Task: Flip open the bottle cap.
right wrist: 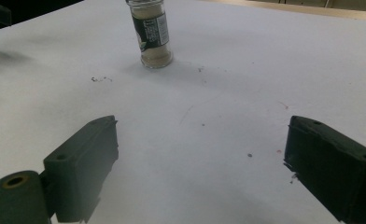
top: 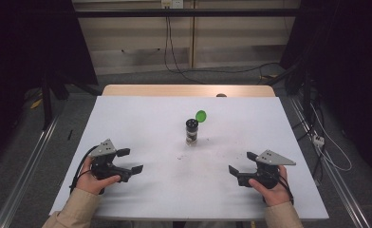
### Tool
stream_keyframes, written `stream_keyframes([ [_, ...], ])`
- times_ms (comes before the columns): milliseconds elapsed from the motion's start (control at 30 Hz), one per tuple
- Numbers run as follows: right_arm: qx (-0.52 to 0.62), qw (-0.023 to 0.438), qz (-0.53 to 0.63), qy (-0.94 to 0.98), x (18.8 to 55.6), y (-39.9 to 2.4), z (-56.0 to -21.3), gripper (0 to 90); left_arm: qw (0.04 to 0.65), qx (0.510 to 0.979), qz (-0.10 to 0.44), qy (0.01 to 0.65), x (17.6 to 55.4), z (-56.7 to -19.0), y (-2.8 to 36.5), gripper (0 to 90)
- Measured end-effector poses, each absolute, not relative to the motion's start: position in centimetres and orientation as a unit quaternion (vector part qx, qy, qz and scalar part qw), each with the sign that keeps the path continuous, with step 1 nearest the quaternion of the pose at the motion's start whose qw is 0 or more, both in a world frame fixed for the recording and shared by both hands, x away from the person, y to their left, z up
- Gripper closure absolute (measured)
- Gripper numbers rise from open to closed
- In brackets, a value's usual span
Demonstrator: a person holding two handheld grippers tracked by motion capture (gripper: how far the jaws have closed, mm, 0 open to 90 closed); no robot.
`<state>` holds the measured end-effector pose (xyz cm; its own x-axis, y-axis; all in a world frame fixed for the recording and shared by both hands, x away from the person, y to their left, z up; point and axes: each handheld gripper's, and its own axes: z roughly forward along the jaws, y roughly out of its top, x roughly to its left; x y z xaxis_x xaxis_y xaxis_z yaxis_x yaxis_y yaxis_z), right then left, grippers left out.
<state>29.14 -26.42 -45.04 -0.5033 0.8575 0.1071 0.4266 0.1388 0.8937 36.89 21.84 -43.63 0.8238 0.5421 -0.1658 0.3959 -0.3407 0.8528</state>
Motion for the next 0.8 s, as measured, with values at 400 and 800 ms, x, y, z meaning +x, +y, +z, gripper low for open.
stream_keyframes([
  [400,0.451,0.229,0.478,0.718,28.6,-27.5,-45.2,9.3,0.498,0.814,0.075,0.288,36.5,-43.8,22.6,9.1],
  [800,0.454,0.231,0.473,0.719,28.1,-28.1,-45.4,9.3,0.498,0.813,0.076,0.291,36.1,-43.9,23.5,8.7],
])
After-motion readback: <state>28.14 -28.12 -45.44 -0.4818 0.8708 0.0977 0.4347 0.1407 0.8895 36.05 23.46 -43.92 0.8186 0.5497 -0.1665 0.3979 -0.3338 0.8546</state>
